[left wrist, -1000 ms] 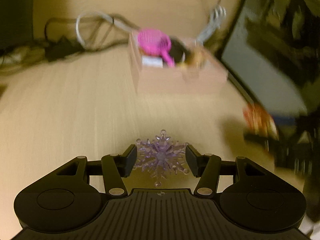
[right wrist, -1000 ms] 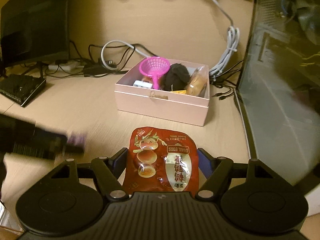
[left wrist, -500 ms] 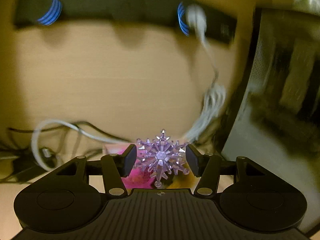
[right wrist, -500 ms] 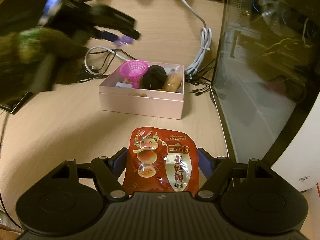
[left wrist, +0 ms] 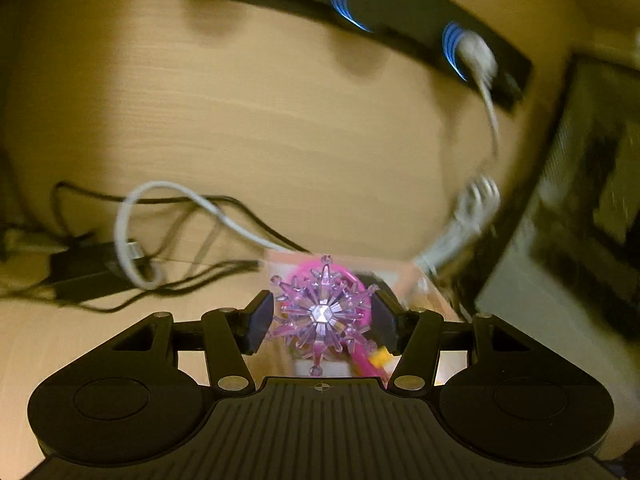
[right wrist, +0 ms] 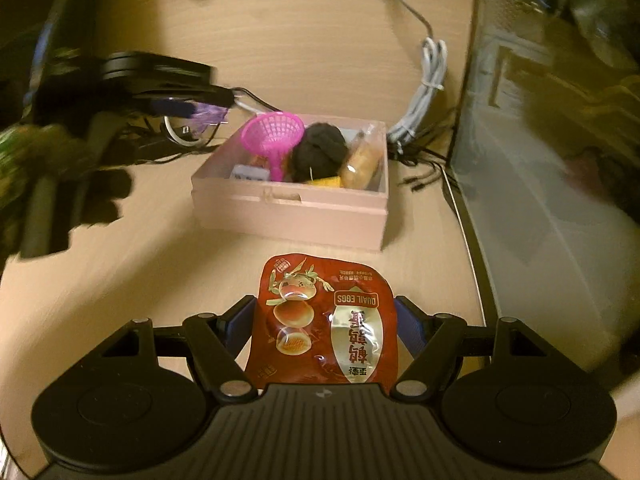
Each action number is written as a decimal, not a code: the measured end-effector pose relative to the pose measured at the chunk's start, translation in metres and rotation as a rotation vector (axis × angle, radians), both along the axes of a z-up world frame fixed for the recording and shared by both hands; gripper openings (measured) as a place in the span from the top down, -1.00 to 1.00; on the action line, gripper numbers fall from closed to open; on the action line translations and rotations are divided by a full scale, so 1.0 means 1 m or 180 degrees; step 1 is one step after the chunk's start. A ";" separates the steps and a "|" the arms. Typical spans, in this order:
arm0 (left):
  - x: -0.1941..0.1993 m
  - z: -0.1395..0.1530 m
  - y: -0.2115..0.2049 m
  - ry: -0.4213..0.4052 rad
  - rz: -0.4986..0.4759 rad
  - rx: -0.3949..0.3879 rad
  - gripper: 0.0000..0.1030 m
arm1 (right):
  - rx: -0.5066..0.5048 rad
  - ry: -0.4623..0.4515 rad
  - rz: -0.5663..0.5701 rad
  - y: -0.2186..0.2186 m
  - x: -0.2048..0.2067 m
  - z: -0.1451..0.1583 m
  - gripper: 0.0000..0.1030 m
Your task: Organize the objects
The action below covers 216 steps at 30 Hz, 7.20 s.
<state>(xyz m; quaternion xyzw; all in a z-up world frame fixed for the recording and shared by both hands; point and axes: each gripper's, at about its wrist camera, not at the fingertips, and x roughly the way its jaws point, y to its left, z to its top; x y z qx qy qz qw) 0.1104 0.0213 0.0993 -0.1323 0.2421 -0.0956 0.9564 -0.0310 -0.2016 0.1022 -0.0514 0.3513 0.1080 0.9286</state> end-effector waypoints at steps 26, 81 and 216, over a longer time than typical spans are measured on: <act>-0.074 -0.047 0.061 0.0658 0.0238 -0.0032 -0.14 | 0.0105 -0.0227 -0.0193 0.028 0.136 0.029 -0.57; -0.143 -0.027 0.064 0.0970 0.0170 -0.0226 -0.14 | -0.0206 0.0097 0.0620 0.076 0.010 0.005 -0.22; -0.127 -0.069 -0.035 0.0647 0.0514 0.1026 -0.96 | 0.0103 -0.0079 -0.0323 0.005 0.025 -0.083 -1.00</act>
